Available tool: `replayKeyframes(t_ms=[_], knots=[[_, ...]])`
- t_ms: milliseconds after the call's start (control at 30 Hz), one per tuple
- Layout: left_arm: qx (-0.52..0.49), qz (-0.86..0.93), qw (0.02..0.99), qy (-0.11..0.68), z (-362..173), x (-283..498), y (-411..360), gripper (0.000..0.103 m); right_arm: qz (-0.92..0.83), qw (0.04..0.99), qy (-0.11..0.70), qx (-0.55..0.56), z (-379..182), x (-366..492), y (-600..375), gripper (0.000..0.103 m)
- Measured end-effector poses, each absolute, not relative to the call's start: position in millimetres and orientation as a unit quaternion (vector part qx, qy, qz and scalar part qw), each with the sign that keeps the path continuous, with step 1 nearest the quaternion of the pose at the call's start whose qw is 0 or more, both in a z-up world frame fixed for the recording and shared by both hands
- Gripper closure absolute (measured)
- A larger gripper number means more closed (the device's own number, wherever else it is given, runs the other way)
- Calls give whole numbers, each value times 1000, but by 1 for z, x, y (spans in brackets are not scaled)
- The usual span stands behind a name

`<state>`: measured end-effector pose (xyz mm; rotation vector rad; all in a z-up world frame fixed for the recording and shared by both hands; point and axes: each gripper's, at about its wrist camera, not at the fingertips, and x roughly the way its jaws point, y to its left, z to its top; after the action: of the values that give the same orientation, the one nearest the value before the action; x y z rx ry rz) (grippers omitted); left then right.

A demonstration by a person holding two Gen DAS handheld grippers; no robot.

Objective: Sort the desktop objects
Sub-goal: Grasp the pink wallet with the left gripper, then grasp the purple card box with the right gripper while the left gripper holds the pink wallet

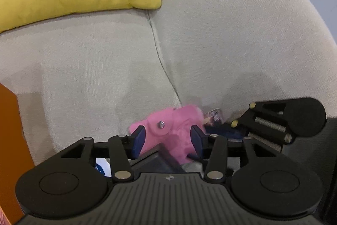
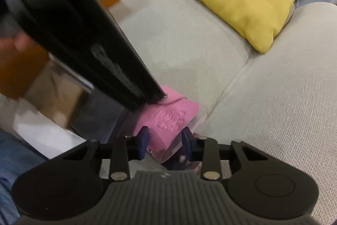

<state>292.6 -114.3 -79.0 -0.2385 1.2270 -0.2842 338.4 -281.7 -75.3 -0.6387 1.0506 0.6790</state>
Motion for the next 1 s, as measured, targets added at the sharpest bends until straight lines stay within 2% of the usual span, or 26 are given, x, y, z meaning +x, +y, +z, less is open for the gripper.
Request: replayKeyframes(t_ms=[300,600,667,700,1000], knots=[[-113,-113,804,573,-70,292,-120,46,377,765,454,-259,-56,319,-271,75],[-124,-90,794,588,-79,299,-121,46,385,760,448,-272,-58,309,-264,72],[-123,-87,792,591,-81,299,-121,58,389,758,450,-269,-57,307,-264,72],[-124,-91,792,591,-81,298,-120,60,392,755,451,-270,-56,306,-264,72],[-118,-93,796,586,-79,296,-121,63,388,735,462,-310,-52,305,-273,73]])
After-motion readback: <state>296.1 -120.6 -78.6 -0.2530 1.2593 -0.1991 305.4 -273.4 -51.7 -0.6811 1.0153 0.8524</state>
